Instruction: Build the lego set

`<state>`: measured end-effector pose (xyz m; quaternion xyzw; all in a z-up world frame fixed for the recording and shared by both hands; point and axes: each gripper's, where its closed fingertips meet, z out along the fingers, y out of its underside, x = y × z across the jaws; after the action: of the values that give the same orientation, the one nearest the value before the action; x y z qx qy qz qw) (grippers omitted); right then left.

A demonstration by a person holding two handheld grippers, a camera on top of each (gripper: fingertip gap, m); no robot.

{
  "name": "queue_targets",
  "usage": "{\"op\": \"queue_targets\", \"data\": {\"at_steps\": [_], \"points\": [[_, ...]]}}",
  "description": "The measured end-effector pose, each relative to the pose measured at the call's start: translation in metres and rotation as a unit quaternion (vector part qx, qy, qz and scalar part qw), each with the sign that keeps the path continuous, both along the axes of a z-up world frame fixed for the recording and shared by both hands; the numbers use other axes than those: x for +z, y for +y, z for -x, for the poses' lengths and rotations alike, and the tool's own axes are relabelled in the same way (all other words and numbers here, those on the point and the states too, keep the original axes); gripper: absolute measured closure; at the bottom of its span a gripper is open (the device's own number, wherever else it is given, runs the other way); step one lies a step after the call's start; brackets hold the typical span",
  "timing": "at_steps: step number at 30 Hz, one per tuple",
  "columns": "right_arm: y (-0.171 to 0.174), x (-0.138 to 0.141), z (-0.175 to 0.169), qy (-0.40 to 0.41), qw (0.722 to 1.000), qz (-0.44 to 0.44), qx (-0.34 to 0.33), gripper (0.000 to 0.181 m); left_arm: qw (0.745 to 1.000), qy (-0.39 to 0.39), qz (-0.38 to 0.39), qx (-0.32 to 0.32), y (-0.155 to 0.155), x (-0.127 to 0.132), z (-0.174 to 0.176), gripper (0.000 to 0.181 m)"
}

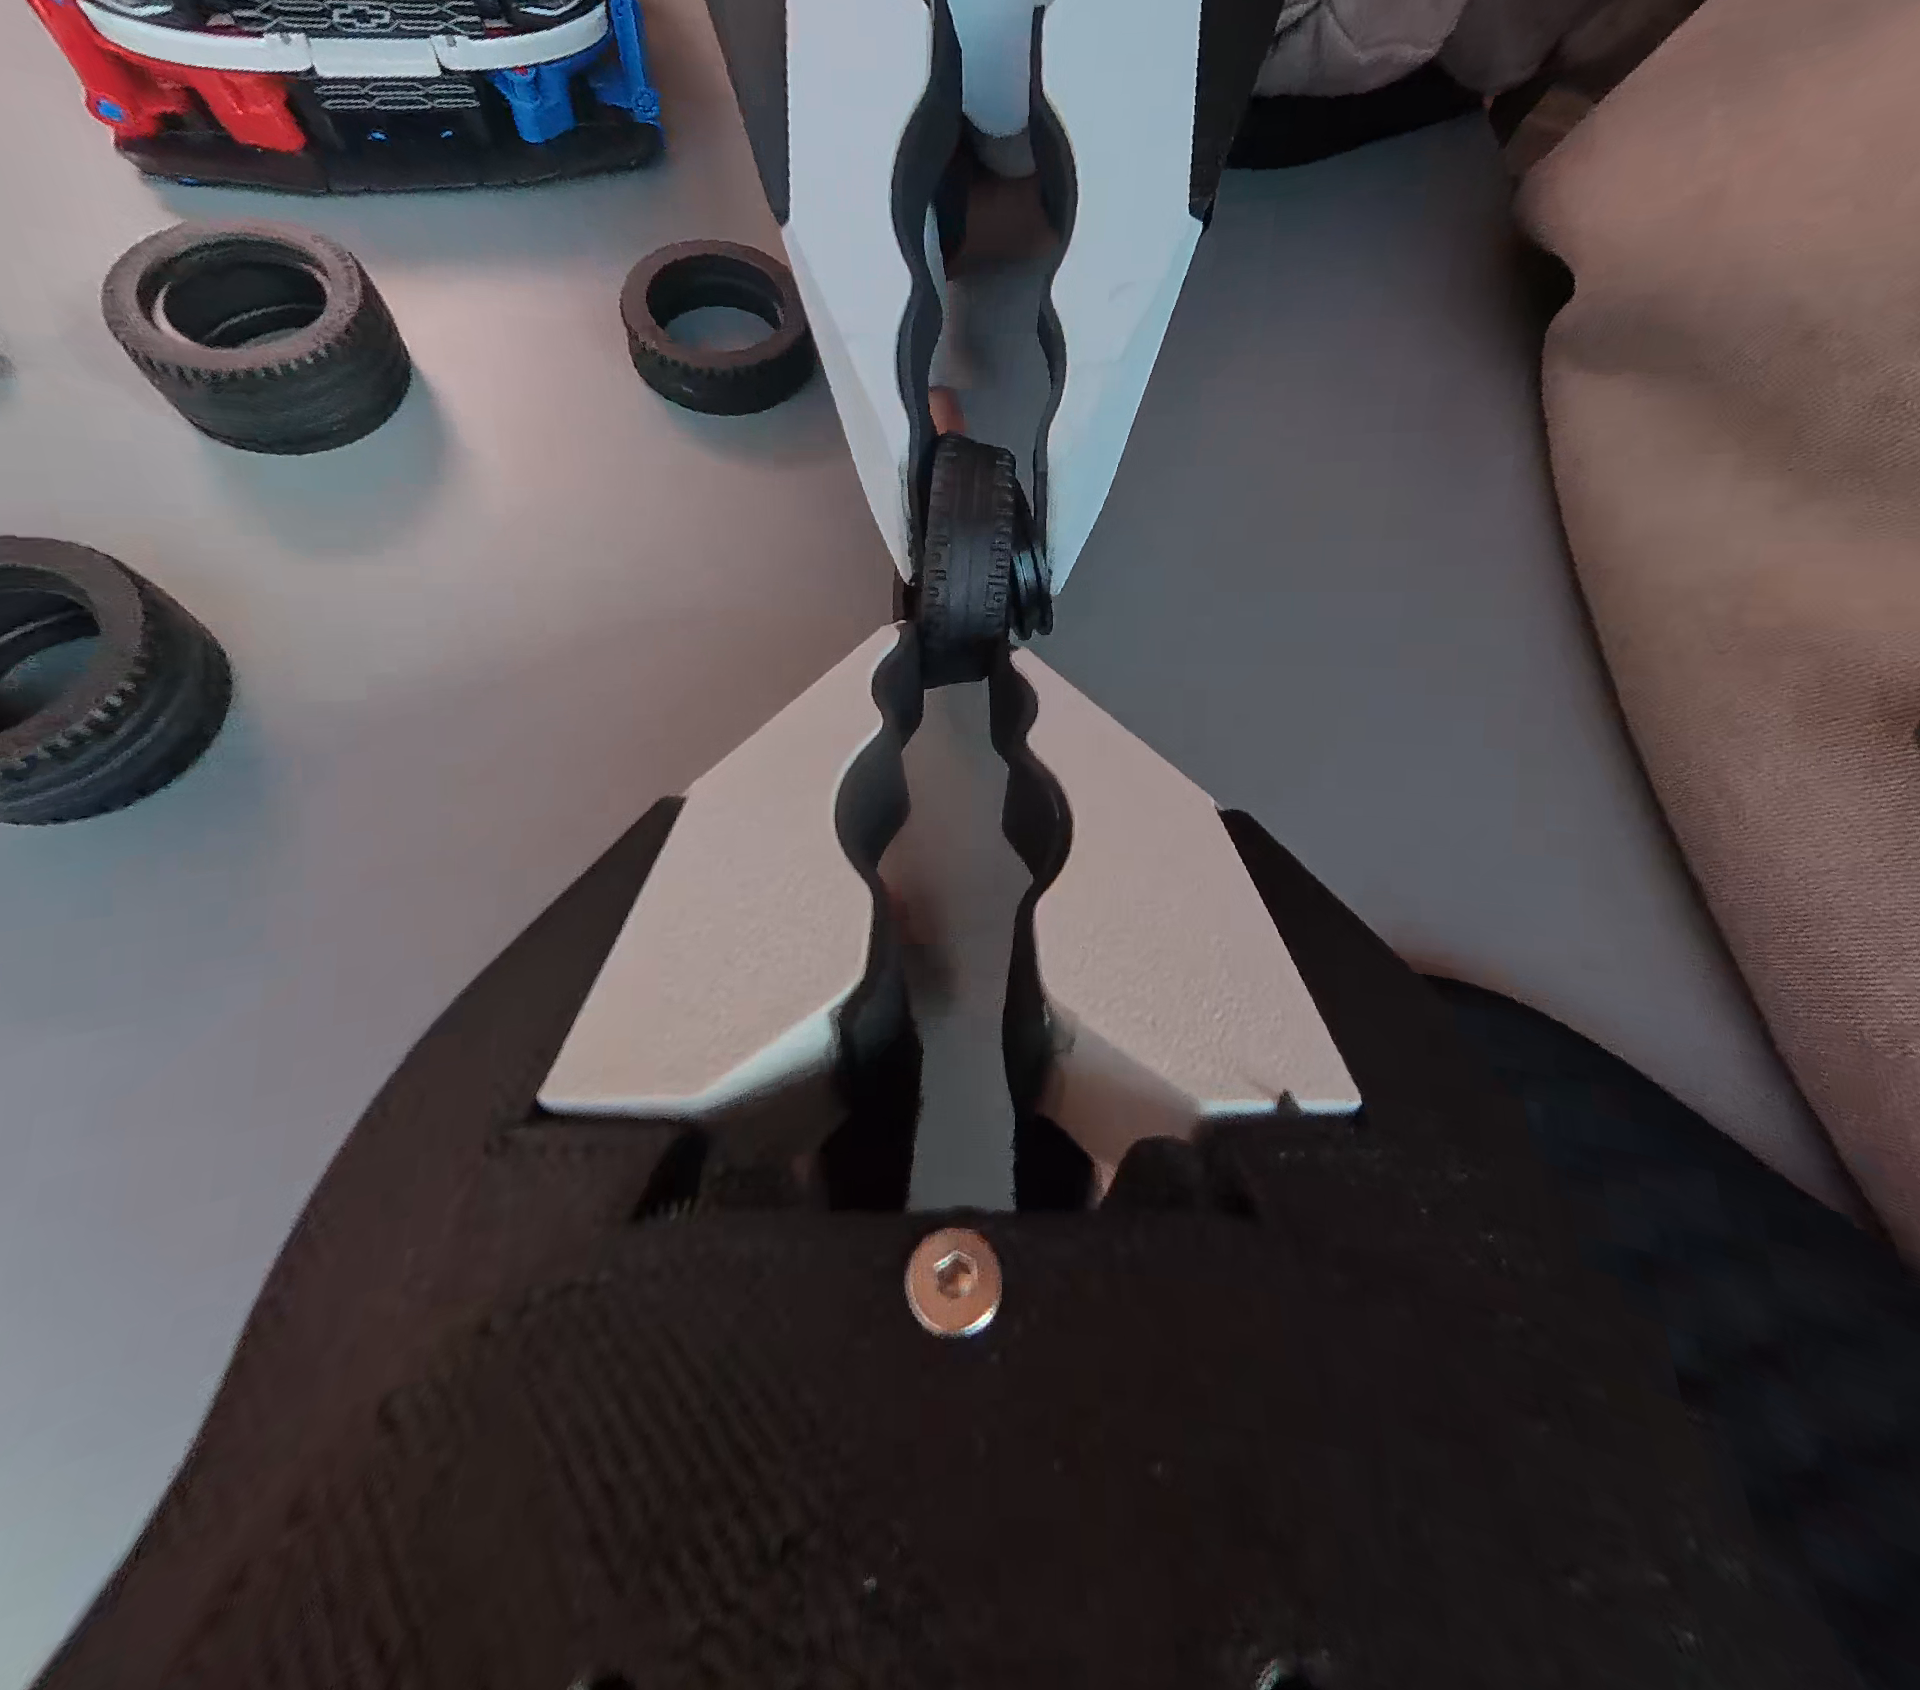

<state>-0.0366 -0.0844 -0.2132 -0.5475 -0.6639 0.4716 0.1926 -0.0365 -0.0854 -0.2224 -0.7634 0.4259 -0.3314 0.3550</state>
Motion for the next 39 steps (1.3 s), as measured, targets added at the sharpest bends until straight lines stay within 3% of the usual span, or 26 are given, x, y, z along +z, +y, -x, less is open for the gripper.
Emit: {"op": "queue_targets", "data": {"at_steps": [6, 11, 18, 21, 25, 29, 39], "points": [[0.006, 0.024, 0.002, 0.041, 0.996, 0.081, -0.020, 0.163, 0.983, -0.146, 0.109, 0.034, 0.004, 0.023, -0.001, 0.169], [0.011, 0.030, -0.002, 0.049, 0.992, 0.110, -0.023, 0.161, 0.964, -0.208, 0.156, 0.046, 0.010, 0.032, -0.005, 0.170], [0.010, 0.017, -0.002, 0.038, 0.999, 0.017, -0.015, 0.154, 0.977, -0.151, 0.139, 0.055, 0.009, 0.019, -0.007, 0.170], [0.004, 0.002, -0.007, 0.005, 0.998, -0.060, 0.020, 0.159, 0.990, -0.080, 0.099, 0.053, 0.005, 0.007, -0.009, 0.170], [0.001, -0.013, -0.004, -0.001, 0.988, -0.155, 0.010, 0.166, 0.995, -0.029, 0.069, 0.064, 0.007, -0.002, -0.006, 0.172], [0.004, -0.011, -0.005, 0.010, 0.986, -0.163, -0.009, 0.165, 0.998, 0.007, 0.015, 0.062, 0.006, -0.004, -0.005, 0.170], [-0.003, 0.005, -0.007, 0.069, 0.984, -0.162, 0.010, 0.166, 0.998, -0.013, -0.038, 0.049, 0.001, 0.009, -0.007, 0.171]]}}
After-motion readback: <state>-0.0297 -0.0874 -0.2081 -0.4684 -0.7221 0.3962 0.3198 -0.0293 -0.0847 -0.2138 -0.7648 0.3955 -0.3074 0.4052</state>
